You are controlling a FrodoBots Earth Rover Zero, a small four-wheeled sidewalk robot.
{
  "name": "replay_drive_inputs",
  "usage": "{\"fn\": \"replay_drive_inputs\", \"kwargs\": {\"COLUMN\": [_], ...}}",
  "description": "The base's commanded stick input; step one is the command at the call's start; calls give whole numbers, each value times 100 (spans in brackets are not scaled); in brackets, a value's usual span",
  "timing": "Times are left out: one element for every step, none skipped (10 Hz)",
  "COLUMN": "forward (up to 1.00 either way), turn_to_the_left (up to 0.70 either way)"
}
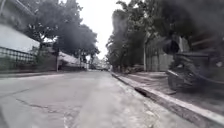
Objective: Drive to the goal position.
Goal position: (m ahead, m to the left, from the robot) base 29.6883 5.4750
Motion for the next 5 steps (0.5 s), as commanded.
{"fn": "replay_drive_inputs", "kwargs": {"forward": [70,70,70,70,70], "turn_to_the_left": [0,0,0,0,0]}}
